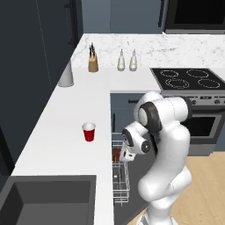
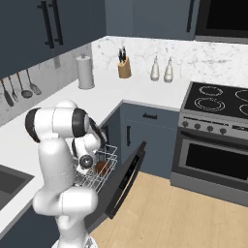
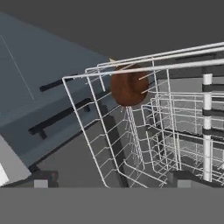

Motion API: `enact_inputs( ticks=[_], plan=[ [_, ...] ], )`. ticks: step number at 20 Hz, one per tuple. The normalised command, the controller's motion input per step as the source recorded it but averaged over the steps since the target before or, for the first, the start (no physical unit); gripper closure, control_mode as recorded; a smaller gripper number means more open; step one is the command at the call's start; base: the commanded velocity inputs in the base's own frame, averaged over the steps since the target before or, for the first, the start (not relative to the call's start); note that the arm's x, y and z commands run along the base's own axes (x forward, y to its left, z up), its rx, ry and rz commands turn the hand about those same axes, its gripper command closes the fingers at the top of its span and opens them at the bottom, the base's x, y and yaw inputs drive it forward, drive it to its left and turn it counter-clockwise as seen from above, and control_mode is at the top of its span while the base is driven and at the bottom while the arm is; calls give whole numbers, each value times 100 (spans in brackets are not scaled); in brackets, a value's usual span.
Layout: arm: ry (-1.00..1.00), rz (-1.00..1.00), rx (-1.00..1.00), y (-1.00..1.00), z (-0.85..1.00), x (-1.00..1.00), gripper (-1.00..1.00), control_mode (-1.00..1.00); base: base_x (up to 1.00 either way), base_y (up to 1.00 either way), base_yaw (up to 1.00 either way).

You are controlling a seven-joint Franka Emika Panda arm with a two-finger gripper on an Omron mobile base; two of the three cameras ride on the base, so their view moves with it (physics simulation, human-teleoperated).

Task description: Pick up the cup and bowl from the counter, place them in the dishwasher, and close the dishwasher door.

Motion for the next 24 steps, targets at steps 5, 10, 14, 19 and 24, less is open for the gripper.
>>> enact_inputs(
  ticks=[5,10,14,19,24],
  plan=[
    [-26,0,0,0,98,-48,-100,-100,0,0,0],
    [-21,2,0,0,100,-18,-100,-100,0,0,0],
    [-9,2,-2,-2,100,-1,-100,-100,0,0,0],
    [12,-6,-28,-42,86,0,-100,-100,0,0,0],
    [21,3,-31,-15,80,-8,-100,-100,0,0,0]
  ],
)
